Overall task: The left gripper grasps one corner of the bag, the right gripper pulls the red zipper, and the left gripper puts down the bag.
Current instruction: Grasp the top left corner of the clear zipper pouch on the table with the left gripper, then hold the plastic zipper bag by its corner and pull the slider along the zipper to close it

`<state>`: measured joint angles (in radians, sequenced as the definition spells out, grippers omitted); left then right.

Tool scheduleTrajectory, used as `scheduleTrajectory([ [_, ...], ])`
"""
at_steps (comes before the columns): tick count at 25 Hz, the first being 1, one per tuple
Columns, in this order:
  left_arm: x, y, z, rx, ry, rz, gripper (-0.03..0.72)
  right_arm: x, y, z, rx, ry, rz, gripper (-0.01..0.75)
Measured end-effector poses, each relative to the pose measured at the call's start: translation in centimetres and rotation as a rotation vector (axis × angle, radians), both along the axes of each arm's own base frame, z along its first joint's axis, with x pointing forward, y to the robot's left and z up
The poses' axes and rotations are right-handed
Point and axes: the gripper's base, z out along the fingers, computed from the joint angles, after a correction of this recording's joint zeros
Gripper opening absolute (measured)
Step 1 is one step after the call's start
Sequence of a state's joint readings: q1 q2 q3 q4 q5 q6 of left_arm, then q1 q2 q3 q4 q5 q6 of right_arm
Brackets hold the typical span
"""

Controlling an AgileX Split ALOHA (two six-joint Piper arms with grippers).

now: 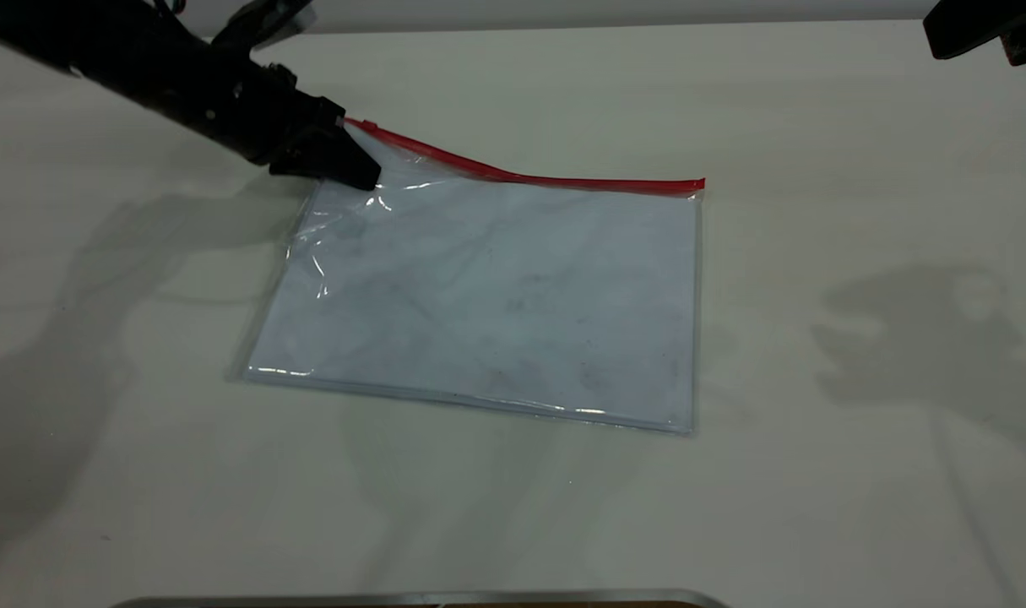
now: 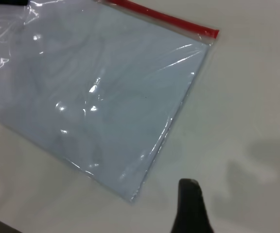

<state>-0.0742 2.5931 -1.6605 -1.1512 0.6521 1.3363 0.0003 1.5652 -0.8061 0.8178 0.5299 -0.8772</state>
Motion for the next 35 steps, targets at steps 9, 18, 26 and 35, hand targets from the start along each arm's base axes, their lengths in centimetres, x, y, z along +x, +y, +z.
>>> scheduleTrajectory([
  [9, 1.9, -1.5, 5.9, 0.155, -0.227, -0.696, 0.052, 2.6, 2.8, -0.7, -0.044, -0.059, 0.197, 0.578],
  [18, 1.9, -6.0, 8.3, 0.185, -0.570, -1.162, 0.052, 6.8, 8.5, -3.5, -0.045, -0.094, 0.421, 0.578],
  [26, 1.3, -8.9, 8.7, 0.066, -0.677, -1.176, 0.052, 8.6, 12.2, -4.9, 0.040, -0.159, 0.551, 0.578],
  [35, 0.9, -10.0, 9.2, -0.024, -0.694, -1.144, 0.052, 9.2, 13.3, -5.4, 0.117, -0.259, 0.557, 0.578],
])
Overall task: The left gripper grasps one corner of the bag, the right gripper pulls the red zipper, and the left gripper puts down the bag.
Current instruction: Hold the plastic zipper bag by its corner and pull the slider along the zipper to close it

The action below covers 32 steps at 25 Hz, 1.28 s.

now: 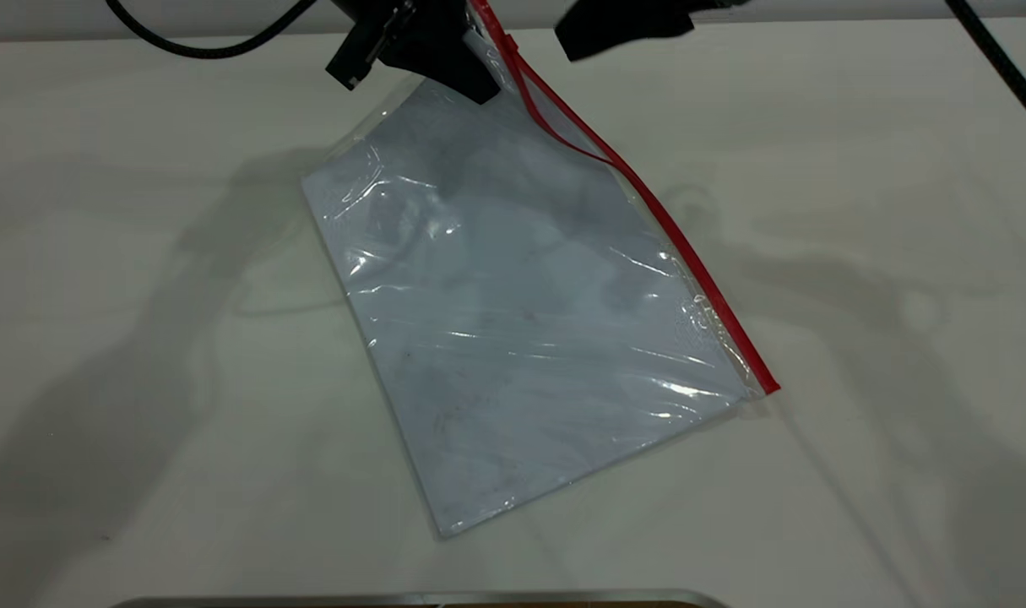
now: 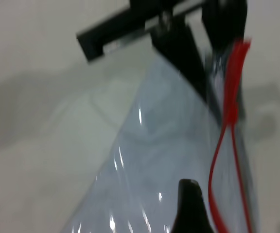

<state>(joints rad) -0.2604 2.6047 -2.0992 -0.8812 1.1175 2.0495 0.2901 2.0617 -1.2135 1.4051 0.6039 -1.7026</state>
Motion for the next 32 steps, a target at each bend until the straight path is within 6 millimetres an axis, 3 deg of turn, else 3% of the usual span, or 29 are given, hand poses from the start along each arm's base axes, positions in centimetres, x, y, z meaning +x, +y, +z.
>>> scheduleTrajectory([
  [13, -1.4, -2.9, 0.2, -0.026, 0.019, -0.066, 0.051, 0.5, 0.2, -1.6, 0.057, 0.047, -0.062, 0.554],
  [27, -1.7, -3.9, 0.5, -0.063, 0.072, -0.021, 0.051, 0.5, 0.2, -1.6, 0.057, 0.047, -0.059, 0.207],
  [32, -1.6, -3.9, 0.5, -0.052, 0.109, 0.022, 0.051, 0.4, 0.2, -1.7, 0.050, 0.046, -0.052, 0.156],
])
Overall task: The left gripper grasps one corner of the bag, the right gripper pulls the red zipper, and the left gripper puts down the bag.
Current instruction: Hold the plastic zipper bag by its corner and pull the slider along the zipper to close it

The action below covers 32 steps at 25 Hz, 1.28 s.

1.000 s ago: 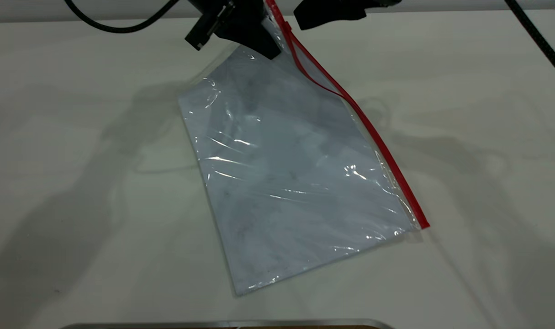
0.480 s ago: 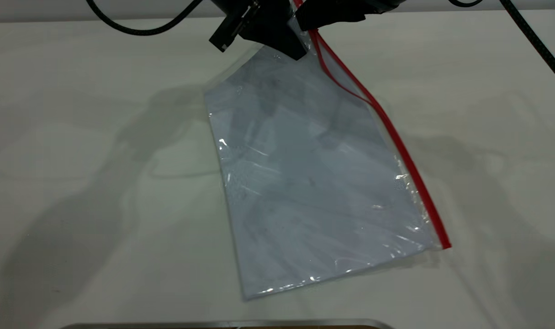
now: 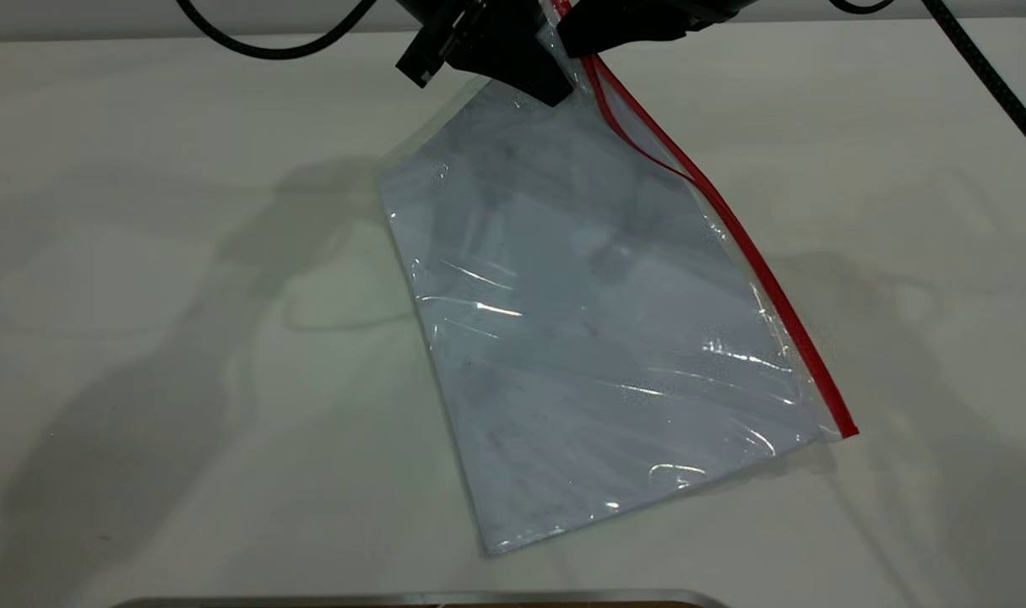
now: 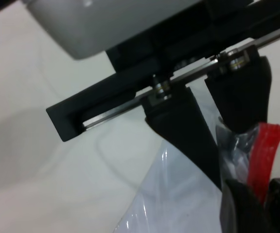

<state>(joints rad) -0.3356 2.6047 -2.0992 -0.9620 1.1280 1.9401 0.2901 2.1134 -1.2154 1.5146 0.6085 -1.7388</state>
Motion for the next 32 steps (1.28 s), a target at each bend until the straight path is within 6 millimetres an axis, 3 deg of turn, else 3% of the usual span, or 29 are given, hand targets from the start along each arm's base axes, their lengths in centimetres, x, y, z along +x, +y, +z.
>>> scheduleTrajectory([
  [11, 0.08, 0.00, -0.02, 0.012, 0.029, 0.036, 0.051, -0.01, -0.03, -0.04, 0.008, 0.028, -0.023, 0.154],
  [18, 0.11, 0.00, -0.03, 0.019, 0.053, 0.061, 0.051, 0.04, -0.08, -0.07, 0.003, 0.027, -0.030, 0.033],
  [32, 0.09, 0.00, -0.46, 0.035, 0.114, 0.105, 0.051, -0.23, -0.65, -0.65, -0.091, 0.096, -0.041, 0.033],
])
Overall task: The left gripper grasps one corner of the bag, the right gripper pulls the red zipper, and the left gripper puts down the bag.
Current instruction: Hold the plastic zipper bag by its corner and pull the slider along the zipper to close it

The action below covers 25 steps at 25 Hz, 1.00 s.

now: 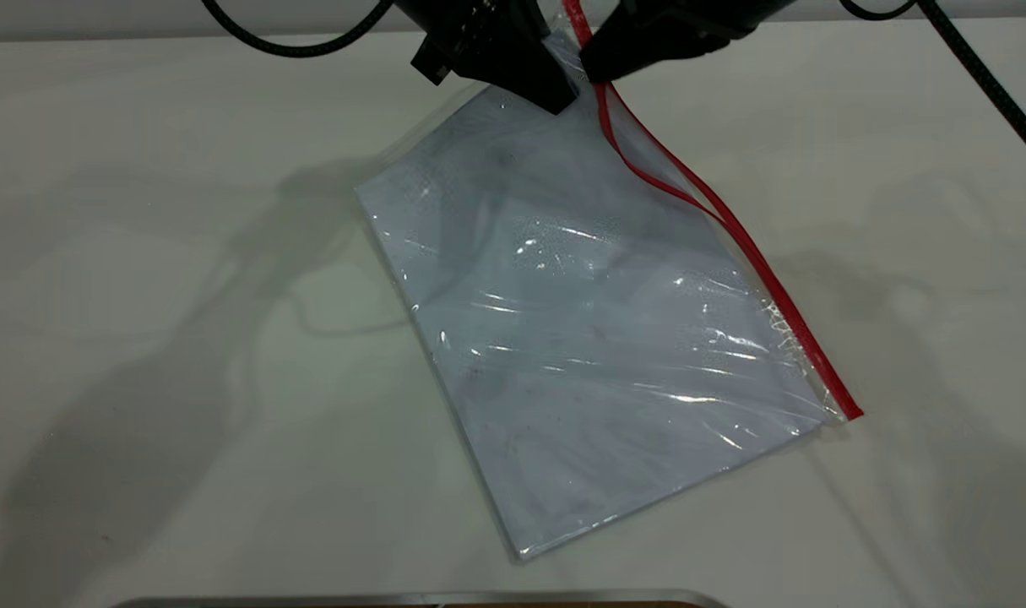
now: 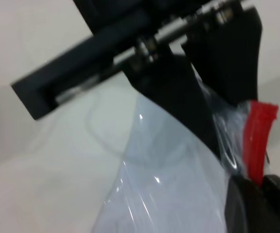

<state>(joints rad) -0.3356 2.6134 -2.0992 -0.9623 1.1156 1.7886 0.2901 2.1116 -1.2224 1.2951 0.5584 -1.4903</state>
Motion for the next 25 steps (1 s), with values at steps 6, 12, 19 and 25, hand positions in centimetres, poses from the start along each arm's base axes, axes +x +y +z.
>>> scheduleTrajectory([
  [6, 0.1, 0.2, 0.0, 0.003, 0.039, 0.032, 0.051, 0.0, -0.2, -0.3, -0.028, 0.009, -0.005, 0.033],
  [12, 0.2, 0.5, 0.0, 0.008, 0.049, 0.040, 0.051, -0.1, -0.2, -1.2, -0.041, 0.038, -0.007, 0.033],
  [19, 0.6, 1.7, 0.0, 0.006, 0.086, 0.069, 0.051, 0.0, -0.4, -2.0, -0.077, 0.037, 0.012, 0.037],
  [25, 1.1, 3.0, 0.1, -0.004, 0.102, 0.095, 0.051, 0.0, -0.6, -3.1, -0.121, 0.038, 0.031, 0.037],
])
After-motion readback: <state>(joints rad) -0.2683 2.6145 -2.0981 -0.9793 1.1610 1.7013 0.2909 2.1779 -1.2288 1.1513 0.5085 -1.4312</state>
